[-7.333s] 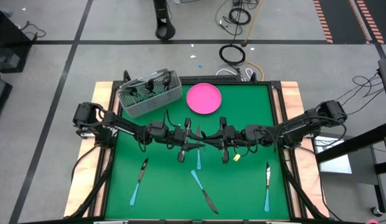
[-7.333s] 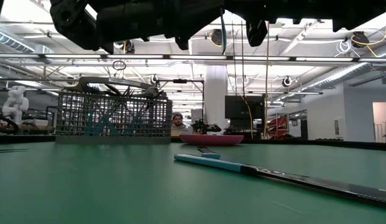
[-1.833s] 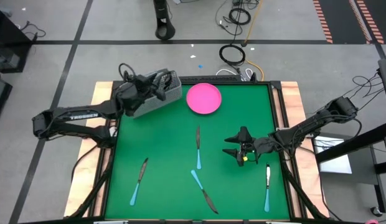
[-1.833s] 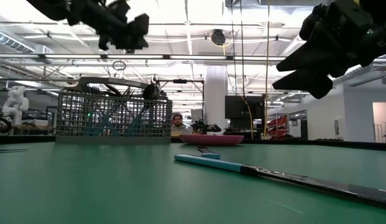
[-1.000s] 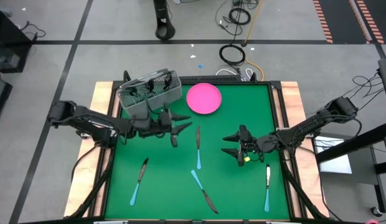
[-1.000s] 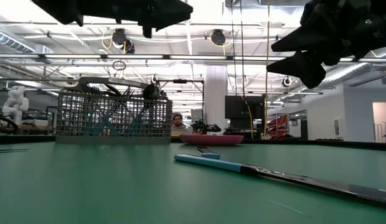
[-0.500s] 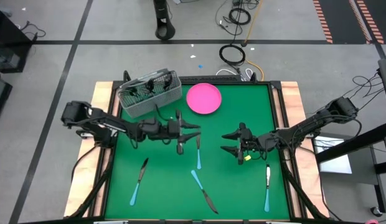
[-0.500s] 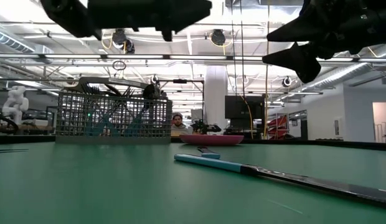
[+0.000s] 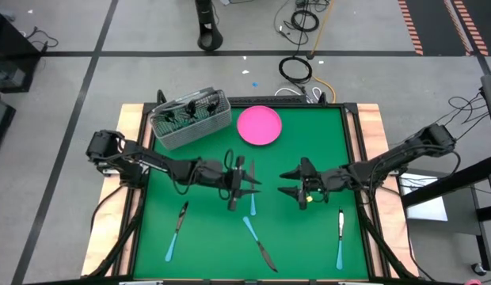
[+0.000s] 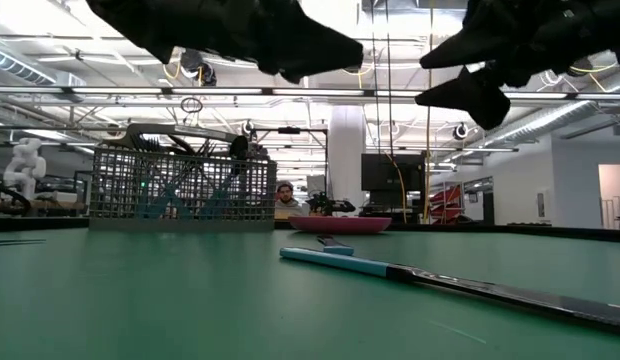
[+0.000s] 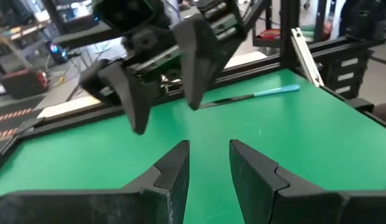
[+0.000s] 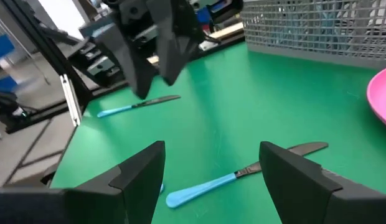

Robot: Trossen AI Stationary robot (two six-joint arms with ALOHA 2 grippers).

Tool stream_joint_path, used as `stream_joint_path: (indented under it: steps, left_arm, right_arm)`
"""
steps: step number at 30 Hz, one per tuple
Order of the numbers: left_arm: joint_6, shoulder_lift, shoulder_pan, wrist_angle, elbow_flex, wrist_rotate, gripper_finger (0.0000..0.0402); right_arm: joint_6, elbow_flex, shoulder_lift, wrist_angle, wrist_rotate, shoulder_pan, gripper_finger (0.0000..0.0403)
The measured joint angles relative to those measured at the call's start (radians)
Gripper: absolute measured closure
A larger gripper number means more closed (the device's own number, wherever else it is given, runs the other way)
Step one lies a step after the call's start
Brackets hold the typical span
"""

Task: Sort silverware
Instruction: Put the blue knife into the gray silverware holder

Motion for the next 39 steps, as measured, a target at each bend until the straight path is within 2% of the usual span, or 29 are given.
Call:
stream_joint_path:
  steps: [5, 12, 20, 28, 39]
  left_arm:
    - [0.045, 0.0, -0.028, 0.003, 0.0, 0.0, 0.0285]
    - [0.064, 0.0, -0.043, 0.009, 0.0, 0.0, 0.0285]
    - [0.064, 0.0, -0.071, 0.009, 0.0, -0.001, 0.0285]
    - [0.064, 0.0, -0.097, 0.009, 0.0, -0.022, 0.0285]
    - [0.063, 0.0, -0.143, -0.074, 0.0, -0.076, 0.0285]
  right_arm:
    - [0.004, 0.088, 0.003, -0.125, -0.002, 0.031, 0.0151]
    - [0.032, 0.14, 0.059, -0.13, 0.001, 0.127, 0.0151]
    - [0.121, 0.19, 0.183, -0.131, 0.029, 0.201, 0.0151]
    - [0.139, 0.231, 0.296, -0.128, 0.026, 0.232, 0.0151]
    - [0.314, 0.237, 0.314, -0.137, 0.026, 0.233, 0.0151]
